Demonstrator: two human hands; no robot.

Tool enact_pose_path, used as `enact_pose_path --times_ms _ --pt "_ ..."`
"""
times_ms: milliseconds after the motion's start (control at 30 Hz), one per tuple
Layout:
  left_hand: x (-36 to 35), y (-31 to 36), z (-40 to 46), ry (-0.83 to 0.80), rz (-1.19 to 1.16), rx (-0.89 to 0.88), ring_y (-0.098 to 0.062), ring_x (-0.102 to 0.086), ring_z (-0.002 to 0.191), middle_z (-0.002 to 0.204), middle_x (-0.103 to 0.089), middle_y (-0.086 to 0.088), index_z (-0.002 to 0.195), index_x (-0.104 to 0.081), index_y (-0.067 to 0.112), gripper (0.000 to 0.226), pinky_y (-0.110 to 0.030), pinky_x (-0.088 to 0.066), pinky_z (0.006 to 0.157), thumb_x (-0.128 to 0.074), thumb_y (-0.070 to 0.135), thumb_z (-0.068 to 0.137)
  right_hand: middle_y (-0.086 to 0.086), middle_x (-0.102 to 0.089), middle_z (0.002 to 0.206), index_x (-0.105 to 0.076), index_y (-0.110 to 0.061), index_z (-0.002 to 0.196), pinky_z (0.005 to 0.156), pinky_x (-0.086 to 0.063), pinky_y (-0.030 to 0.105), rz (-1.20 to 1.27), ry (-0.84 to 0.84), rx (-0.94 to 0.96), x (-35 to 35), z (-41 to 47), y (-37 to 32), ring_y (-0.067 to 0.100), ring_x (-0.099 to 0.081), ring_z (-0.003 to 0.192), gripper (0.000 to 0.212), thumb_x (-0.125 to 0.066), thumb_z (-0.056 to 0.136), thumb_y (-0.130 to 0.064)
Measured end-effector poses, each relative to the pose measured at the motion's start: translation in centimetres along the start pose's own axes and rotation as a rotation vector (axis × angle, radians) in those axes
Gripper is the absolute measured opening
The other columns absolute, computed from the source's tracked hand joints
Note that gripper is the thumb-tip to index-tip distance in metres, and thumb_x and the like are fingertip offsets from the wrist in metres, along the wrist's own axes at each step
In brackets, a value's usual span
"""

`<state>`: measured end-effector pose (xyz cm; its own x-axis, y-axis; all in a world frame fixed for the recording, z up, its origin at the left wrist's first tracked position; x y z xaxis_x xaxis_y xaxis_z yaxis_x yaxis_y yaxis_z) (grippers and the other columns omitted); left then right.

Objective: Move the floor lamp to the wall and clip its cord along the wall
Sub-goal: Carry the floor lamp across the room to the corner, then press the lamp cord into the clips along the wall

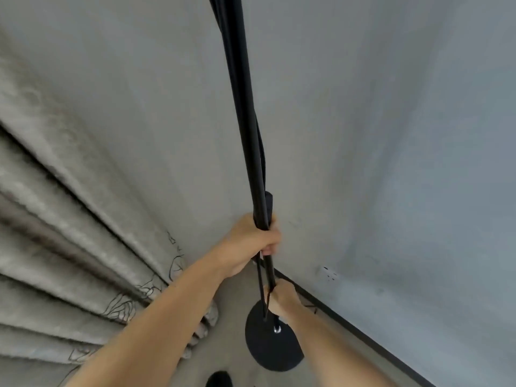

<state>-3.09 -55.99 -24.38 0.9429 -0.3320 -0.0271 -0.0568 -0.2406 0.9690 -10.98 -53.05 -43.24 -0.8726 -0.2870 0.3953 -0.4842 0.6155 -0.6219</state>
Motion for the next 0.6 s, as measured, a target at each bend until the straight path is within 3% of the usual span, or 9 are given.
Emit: enact_pose_path --times_ms 67,133,200,433,600 --pt "1.8 -3.5 3.2 0.007 0.027 -0.005 -0.013 -0.033 0.047 0.049 -0.032 0.001 0.056 -0.033 0.015 0.040 -0.023 -0.031 0.052 -0.045 -0.013 0.081 0.003 -0.058 0.073 -0.054 -0.019 0.066 0.079 -0.054 0.036 -0.057 0.014 0.025 -1.8 4.7 0.6 0.025 -0.062 0.081 0.026 -0.047 0.091 -0.015" --pt "3.3 -6.5 5.9 0.004 0.033 -0.028 -0.013 -0.031 0.045 0.051 -0.029 -0.001 0.058 -0.031 0.016 0.040 -0.025 -0.030 0.053 -0.044 -0.013 0.081 0.010 -0.066 0.087 -0.065 -0.009 0.088 0.083 -0.054 0.037 -0.098 0.025 0.063 -3.4 9.1 1.3 0.027 -0.064 0.087 0.020 -0.046 0.091 -0.014" --pt "4.7 -9.0 8.3 0.011 0.044 -0.057 -0.013 -0.029 0.044 0.051 -0.027 -0.001 0.058 -0.030 0.017 0.040 -0.024 -0.029 0.051 -0.042 -0.013 0.080 0.017 -0.070 0.103 -0.066 -0.002 0.104 0.079 -0.053 0.034 -0.136 0.051 0.145 -4.5 12.6 1.4 0.031 -0.066 0.095 0.027 -0.046 0.092 -0.017" --pt "8.5 -13.7 14.0 -0.026 0.122 -0.206 -0.016 -0.021 0.044 0.043 -0.022 0.004 0.054 -0.026 0.018 0.039 -0.030 -0.029 0.055 -0.036 -0.011 0.077 0.021 -0.066 0.117 -0.060 0.004 0.116 0.071 -0.044 0.026 -0.181 0.121 0.323 -7.9 21.8 0.4 0.032 -0.063 0.104 0.038 -0.046 0.095 -0.024" --pt "10.2 -14.0 16.0 -0.195 0.137 -0.264 -0.014 -0.024 0.042 0.039 -0.026 0.008 0.058 -0.025 0.019 0.031 -0.025 -0.043 0.054 -0.040 -0.003 0.073 0.014 -0.069 0.106 -0.063 -0.002 0.113 0.053 -0.044 0.022 -0.260 0.219 0.493 -8.4 24.5 -0.7 0.021 -0.061 0.072 0.039 -0.045 0.093 -0.031"
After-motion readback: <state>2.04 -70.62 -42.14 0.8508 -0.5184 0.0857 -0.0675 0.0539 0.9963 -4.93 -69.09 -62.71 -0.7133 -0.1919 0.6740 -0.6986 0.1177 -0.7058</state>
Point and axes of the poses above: each hand's wrist, its own z-axis towards the middle knuckle, its own x-axis out of the back of the hand, y = z × x, the point moved 4 cm from there along z, towards the middle knuckle
